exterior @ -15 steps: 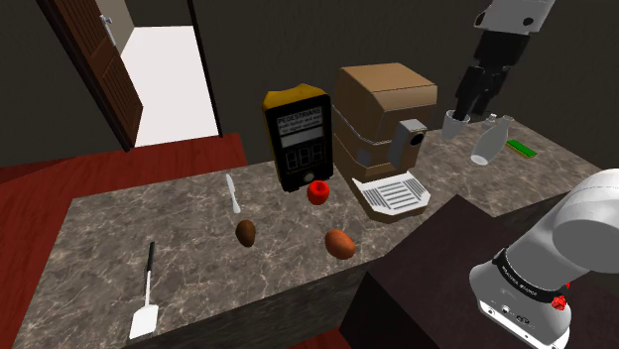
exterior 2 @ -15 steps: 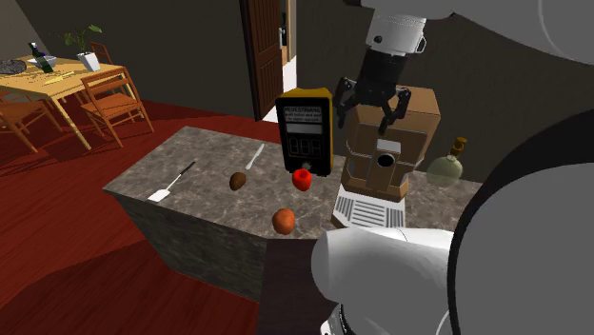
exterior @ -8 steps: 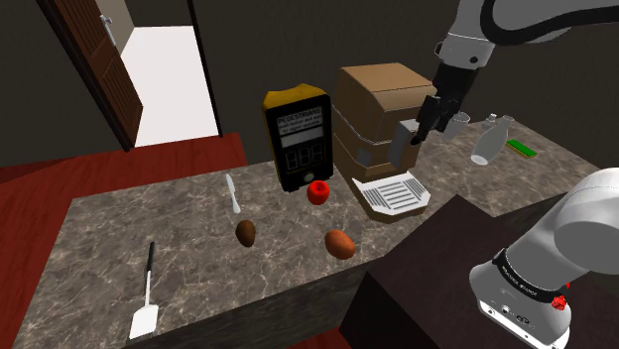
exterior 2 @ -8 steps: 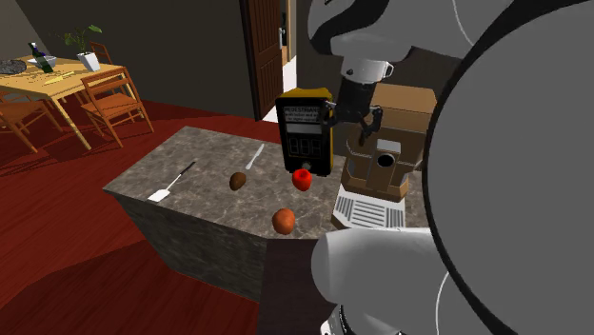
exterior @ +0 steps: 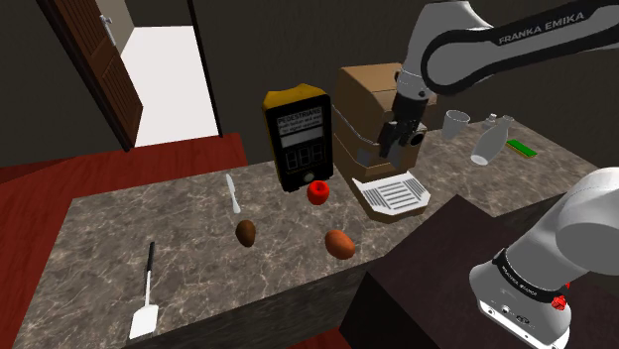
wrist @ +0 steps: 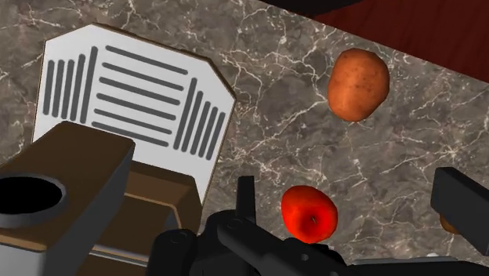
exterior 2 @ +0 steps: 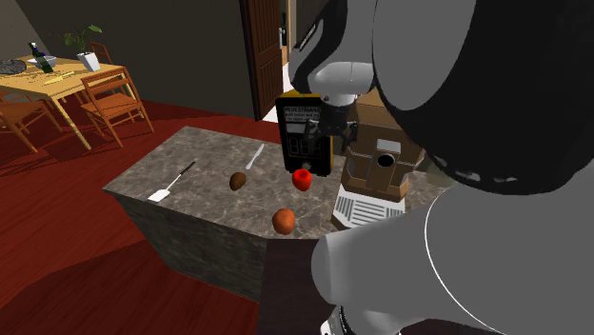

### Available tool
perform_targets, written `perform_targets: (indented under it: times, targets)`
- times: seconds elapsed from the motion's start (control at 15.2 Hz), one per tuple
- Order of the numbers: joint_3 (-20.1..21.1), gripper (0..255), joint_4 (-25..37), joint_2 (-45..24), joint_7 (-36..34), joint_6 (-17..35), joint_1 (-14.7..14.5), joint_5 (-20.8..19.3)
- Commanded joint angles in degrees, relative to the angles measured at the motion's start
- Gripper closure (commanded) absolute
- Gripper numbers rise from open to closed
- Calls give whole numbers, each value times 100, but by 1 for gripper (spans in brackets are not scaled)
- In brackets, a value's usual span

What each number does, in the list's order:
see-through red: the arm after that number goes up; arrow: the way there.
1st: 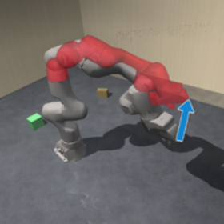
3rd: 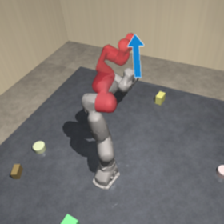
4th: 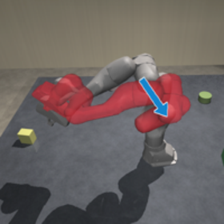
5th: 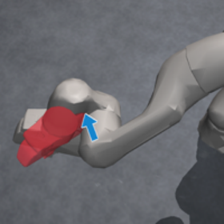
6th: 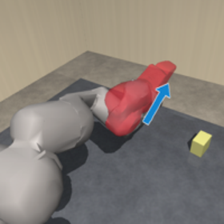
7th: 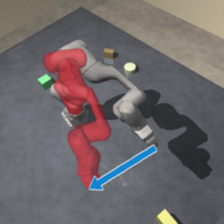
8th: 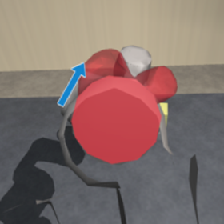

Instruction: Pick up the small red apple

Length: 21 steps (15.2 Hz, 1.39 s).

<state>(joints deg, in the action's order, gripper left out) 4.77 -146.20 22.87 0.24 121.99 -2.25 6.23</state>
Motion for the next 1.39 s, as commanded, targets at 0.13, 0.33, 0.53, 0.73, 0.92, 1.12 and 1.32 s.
perform_targets:
  times: [0.13,0.33,0.53,0.73,0.92,1.12,1.32]
  targets:
    - [206,0,128,-865,-141,898,-35,-165]
    - [334,0,338,-1553,-311,1471,-39,-398]
    - [424,0,627,-2257,-555,1969,-48,-741]
    - [440,0,993,-2965,-865,2378,-102,-1181]
    - [358,0,1434,-3664,-1196,2692,-237,-1653]
    - [197,0,1946,-4349,-1487,2921,-444,-2073]
    - [14,0,2524,-5022,-1713,3078,-673,-2406]
